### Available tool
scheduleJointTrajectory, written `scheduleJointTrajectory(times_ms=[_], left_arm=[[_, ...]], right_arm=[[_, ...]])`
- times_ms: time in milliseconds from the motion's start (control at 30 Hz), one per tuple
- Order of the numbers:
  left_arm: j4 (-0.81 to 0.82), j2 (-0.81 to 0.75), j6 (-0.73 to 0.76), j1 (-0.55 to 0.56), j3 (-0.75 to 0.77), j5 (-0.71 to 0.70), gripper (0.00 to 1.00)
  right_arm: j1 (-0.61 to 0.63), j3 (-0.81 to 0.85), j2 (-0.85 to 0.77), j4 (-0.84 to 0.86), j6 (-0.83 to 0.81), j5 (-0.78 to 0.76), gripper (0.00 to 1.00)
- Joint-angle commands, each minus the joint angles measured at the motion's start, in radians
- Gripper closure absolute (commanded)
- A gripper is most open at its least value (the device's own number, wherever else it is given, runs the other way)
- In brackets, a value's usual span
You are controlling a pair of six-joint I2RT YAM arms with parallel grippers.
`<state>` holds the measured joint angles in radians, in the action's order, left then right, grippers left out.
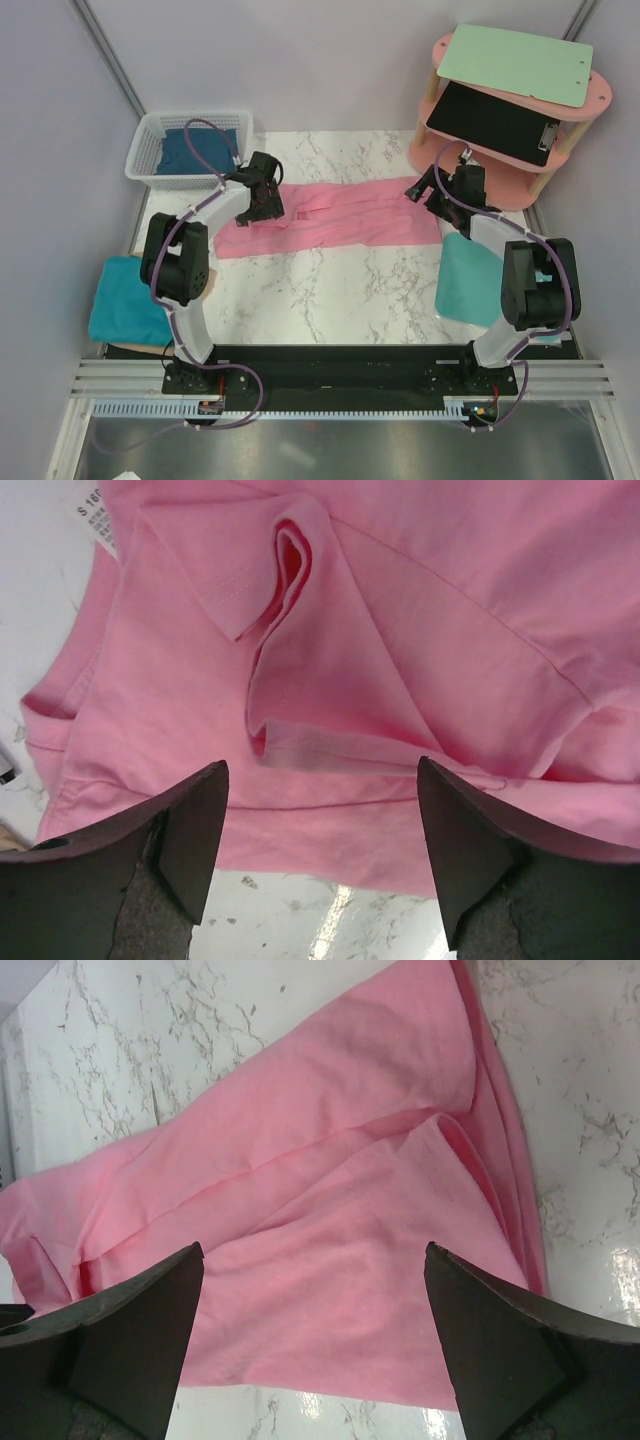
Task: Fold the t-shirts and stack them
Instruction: Fold the other side of the tshirt into a rectangle
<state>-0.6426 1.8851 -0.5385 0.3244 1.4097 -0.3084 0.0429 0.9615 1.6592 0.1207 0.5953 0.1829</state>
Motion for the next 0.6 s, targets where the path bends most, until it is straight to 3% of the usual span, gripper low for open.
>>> scheduleJointTrajectory(times_ms=[0,67,167,200,267,567], left_arm=[[0.08,0.046,-0.04,-0.004,0.035,0.012,0.2],[0.084,0.072,-0.037,-0.004,0.049,0.026,0.23],[0.084,0.095,-0.034,-0.004,0.066,0.023,0.44],[0.086,0.098,-0.032,-0.005,0.072,0.012,0.69],[0.08,0.088,-0.028,-0.005,0.072,-0.001,0.98],[0.08,-0.047,-0.025,-0.002,0.089,-0.061,0.98]], right_arm=[[0.0,-0.018,0.004,0.054,0.0,0.046,0.02],[0.0,-0.018,0.007,0.054,0.003,0.056,0.02],[-0.001,-0.024,0.01,0.056,0.003,0.056,0.02],[-0.001,-0.024,0.01,0.057,0.003,0.058,0.02],[0.0,-0.026,0.011,0.057,0.004,0.069,0.02],[0.0,-0.047,0.037,0.079,0.015,0.076,0.02]])
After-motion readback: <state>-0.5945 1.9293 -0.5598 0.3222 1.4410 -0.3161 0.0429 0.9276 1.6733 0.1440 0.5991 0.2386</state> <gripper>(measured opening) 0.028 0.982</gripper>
